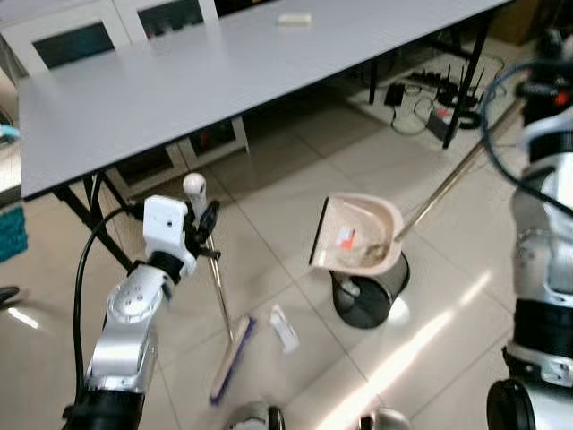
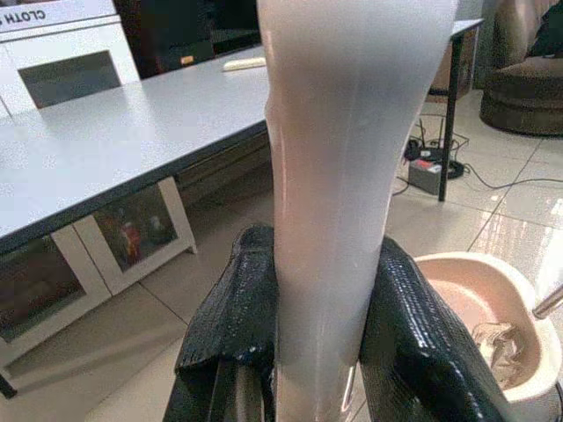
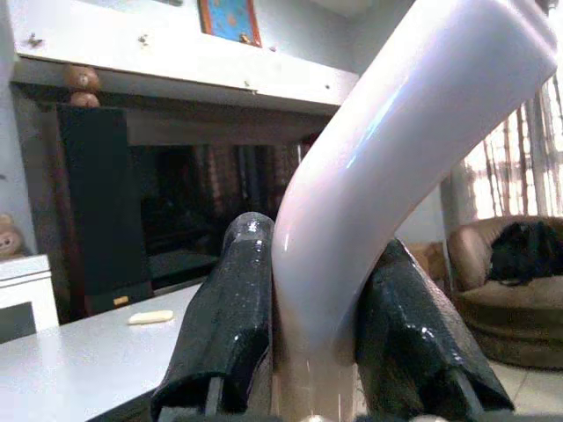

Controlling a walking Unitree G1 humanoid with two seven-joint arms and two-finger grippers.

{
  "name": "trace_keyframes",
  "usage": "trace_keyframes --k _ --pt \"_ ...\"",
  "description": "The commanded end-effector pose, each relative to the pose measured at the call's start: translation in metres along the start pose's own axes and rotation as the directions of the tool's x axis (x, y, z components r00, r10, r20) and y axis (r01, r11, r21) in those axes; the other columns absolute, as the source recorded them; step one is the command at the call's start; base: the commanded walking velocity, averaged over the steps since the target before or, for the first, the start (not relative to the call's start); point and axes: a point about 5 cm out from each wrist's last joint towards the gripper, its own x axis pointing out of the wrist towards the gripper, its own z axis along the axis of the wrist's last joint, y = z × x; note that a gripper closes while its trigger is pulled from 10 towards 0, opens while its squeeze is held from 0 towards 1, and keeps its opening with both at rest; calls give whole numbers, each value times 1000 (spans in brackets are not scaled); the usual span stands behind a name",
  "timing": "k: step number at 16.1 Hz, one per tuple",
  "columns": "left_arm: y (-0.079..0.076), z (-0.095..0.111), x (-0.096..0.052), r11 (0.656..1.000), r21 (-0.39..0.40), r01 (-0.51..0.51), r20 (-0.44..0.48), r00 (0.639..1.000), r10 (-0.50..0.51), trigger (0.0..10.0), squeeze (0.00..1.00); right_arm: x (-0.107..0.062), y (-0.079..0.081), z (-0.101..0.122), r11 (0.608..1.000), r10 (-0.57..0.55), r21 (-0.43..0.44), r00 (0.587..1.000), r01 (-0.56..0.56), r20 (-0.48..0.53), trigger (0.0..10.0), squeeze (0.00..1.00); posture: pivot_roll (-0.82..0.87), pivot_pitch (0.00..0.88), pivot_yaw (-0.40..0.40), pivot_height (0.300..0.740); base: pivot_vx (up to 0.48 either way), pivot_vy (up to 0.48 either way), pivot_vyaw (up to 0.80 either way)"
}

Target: Sweep floor

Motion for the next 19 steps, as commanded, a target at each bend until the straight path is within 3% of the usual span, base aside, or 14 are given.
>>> trace_keyframes --k 1,5,11,13,15,16,17,19 --pt "3 10 1 1000 28 1 34 999 -2 10000 0 1 3 8 1000 3 9 998 -4 64 10000 0 8 104 129 740 0 0 0" --pt "5 11 -2 999 34 8 24 1000 -9 10000 0 4 0 2 999 -21 -24 992 24 121 10000 0 25 117 143 740 0 0 0" --pt "6 12 -1 999 38 16 20 1000 -17 10000 0 4 32 -3 975 190 -146 968 -166 162 10000 0 29 121 140 740 0 0 0" --pt "4 12 -1 999 39 22 18 1000 -23 10000 0 -5 48 -4 952 279 -183 942 -246 185 10000 0 29 117 145 740 0 0 0" --pt "4 12 -1 999 39 24 18 1000 -24 10000 0 -7 51 -5 948 293 -187 937 -259 189 10000 0 29 117 146 740 0 0 0" --pt "4 12 0 999 39 26 19 999 -27 10000 0 -12 59 -7 934 335 -193 923 -300 186 10000 0 28 117 146 740 0 0 0" --pt "3 12 1 999 40 30 19 999 -31 10000 0 -22 72 -10 899 415 -232 891 -372 181 10000 0 25 116 144 740 0 0 0" --pt "2 12 1 999 38 33 19 999 -33 10000 0 -31 85 -13 846 503 -299 847 -442 169 10000 0 25 116 139 740 0 0 0"
